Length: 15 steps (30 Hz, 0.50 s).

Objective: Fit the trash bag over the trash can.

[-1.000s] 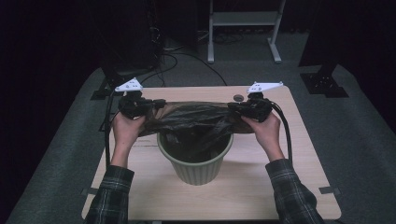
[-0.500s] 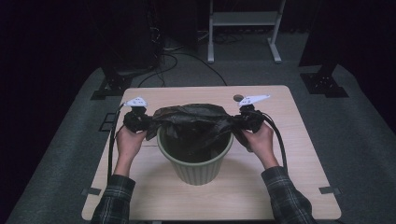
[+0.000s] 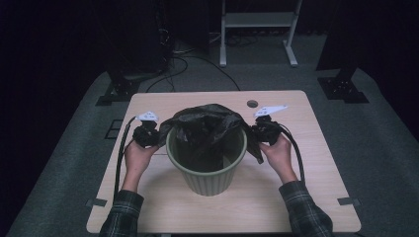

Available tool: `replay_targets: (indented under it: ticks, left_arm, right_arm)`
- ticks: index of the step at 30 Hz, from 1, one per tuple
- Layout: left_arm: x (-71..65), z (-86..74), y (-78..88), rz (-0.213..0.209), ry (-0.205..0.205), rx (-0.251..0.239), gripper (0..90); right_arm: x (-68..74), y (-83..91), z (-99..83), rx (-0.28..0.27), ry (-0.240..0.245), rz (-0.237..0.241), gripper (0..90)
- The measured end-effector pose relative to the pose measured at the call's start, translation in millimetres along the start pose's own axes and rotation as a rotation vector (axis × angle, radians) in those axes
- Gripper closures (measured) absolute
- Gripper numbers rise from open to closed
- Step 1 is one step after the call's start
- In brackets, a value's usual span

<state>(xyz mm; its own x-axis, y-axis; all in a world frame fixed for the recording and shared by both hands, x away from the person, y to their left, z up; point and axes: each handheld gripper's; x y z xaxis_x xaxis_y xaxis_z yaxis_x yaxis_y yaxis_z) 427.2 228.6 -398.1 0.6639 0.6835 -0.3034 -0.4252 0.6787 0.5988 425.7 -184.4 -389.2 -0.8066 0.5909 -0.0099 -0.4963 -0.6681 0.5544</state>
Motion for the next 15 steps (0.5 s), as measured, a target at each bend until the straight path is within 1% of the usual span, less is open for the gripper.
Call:
replay_targets:
  ticks: [1, 2, 3, 5, 7, 8, 10, 11, 13, 14, 15]
  left_arm:
    - [0.3, 0.2, 0.7, 0.001, -0.001, 0.0, 90.0]
    - [0.5, 0.3, 1.3, -0.001, -0.001, -0.003, 90.0]
    - [0.3, 0.4, 1.9, -0.001, 0.0, -0.006, 90.0]
    - [-0.1, 0.8, 2.4, -0.002, -0.001, -0.01, 90.0]
    - [-0.6, 1.4, 2.3, -0.001, -0.003, -0.01, 90.0]
    - [-0.7, 1.7, 2.3, -0.001, -0.002, -0.01, 90.0]
    - [-1.0, 2.4, 2.4, 0.0, -0.003, -0.009, 90.0]
    - [-1.0, 2.7, 2.6, -0.001, -0.005, -0.007, 90.0]
    - [-1.4, 3.4, 2.7, 0.0, -0.006, -0.007, 90.0]
    - [-1.8, 3.8, 2.6, -0.002, -0.005, -0.009, 90.0]
    - [-2.3, 4.2, 2.4, -0.002, -0.004, -0.009, 90.0]
  right_arm:
    - [-2.9, 8.1, 1.8, -0.021, 0.0, -0.017, 73.0]
    - [-6.2, 16.1, 4.5, -0.031, -0.004, -0.029, 72.1]
    - [-9.2, 23.7, 7.7, -0.044, -0.01, -0.034, 71.0]
    - [-11.8, 38.3, 14.4, -0.09, -0.012, -0.043, 70.6]
    - [-12.6, 54.3, 25.6, -0.148, -0.018, -0.021, 68.4]
    - [-11.3, 59.9, 31.1, -0.171, -0.01, -0.005, 68.1]
    - [-6.0, 68.8, 42.1, -0.207, 0.01, 0.01, 67.1]
    - [-3.5, 71.8, 47.4, -0.226, 0.019, 0.032, 66.3]
    - [2.5, 75.8, 57.1, -0.263, 0.035, 0.057, 65.0]
    - [5.0, 75.9, 61.8, -0.273, 0.041, 0.082, 63.0]
    - [7.2, 74.4, 66.7, -0.277, 0.05, 0.096, 61.9]
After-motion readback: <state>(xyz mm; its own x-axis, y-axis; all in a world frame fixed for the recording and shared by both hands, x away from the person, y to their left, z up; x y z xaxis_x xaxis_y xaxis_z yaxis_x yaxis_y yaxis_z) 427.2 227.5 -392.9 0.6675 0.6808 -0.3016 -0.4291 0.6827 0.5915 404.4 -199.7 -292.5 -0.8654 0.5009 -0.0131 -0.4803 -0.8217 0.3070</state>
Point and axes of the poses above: each handheld gripper's, and its own axes: y roughly backward along the jaws, z roughly out of its top, x roughly to its left, and after that the axes turned 10 degrees about y, right-handed
